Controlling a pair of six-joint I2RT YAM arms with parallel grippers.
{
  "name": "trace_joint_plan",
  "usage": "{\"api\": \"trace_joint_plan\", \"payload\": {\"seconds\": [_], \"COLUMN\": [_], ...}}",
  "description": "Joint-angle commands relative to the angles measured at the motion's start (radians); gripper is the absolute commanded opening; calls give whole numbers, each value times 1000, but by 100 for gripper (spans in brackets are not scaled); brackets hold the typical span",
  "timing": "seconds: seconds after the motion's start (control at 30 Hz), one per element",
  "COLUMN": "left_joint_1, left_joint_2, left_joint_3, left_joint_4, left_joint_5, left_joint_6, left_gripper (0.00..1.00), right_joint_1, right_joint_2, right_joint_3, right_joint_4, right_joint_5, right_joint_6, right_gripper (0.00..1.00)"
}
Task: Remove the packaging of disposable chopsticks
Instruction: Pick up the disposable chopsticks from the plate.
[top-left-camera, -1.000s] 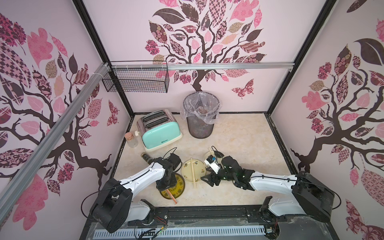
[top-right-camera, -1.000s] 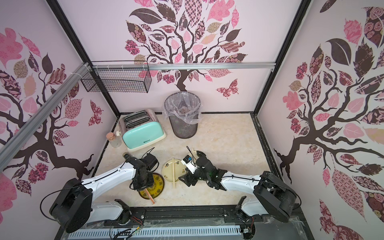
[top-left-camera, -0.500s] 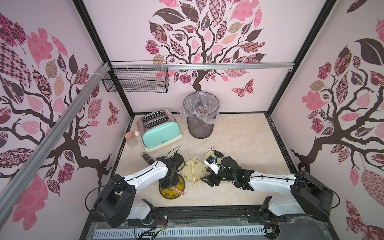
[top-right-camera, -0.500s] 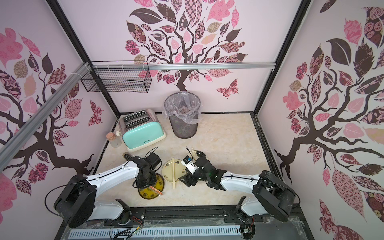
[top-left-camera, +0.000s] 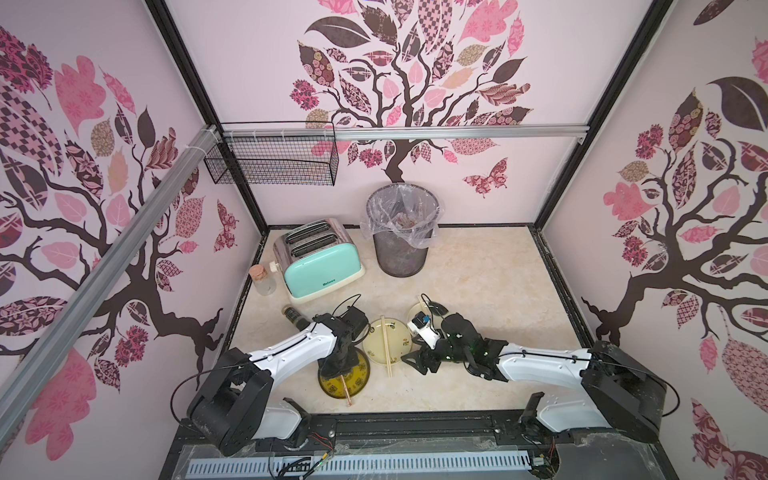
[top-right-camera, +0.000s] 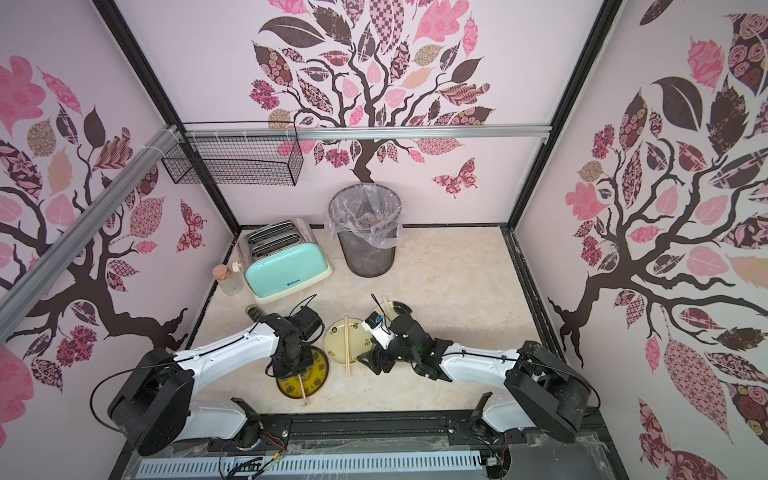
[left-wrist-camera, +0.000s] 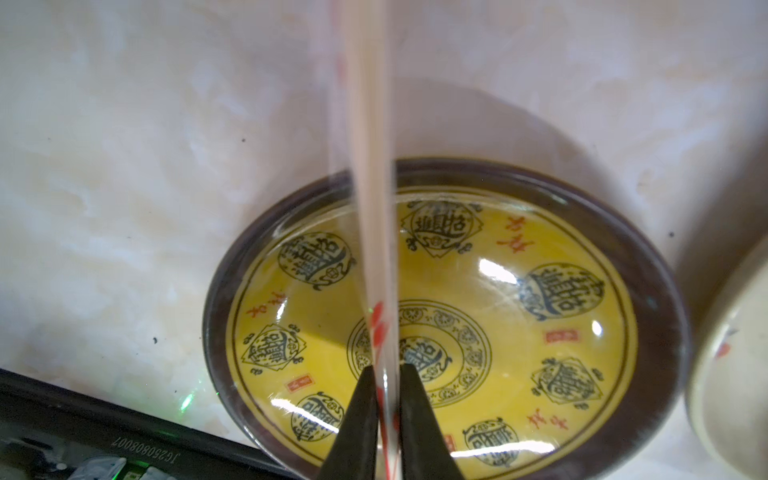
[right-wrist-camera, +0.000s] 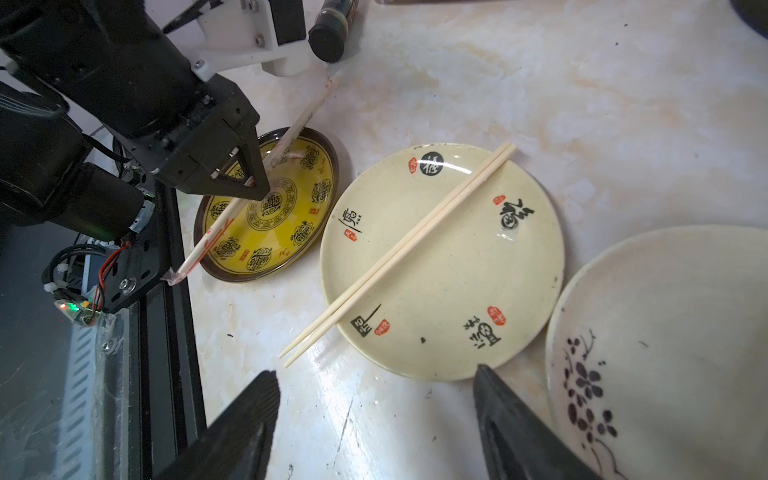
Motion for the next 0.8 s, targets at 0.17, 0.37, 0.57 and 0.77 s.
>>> {"api": "trace_joint_plan", "payload": {"seconds": [0.17, 0.37, 0.57, 0.77], "left_joint_1": [-5, -6, -5, -4], "left_joint_2": [-93, -265, -415, -501], "left_joint_3": [-14, -47, -120, -102], "left_joint_4": [-23, 67, 243, 384], "left_joint_5": [-10, -2, 16, 29], "left_joint_6": [-24, -33, -37, 60], "left_gripper": [3, 0, 0, 0], "right_joint_1": [8, 9, 9, 9], "right_joint_2": [9, -28, -93, -95], "right_joint_3": [38, 11, -48, -15], "right_joint_4": [-11, 34, 156, 141], "right_joint_5": [-3, -89, -190, -204], "right_joint_6": [-7, -3, 31, 53], "right_gripper": [76, 76, 77, 78]}}
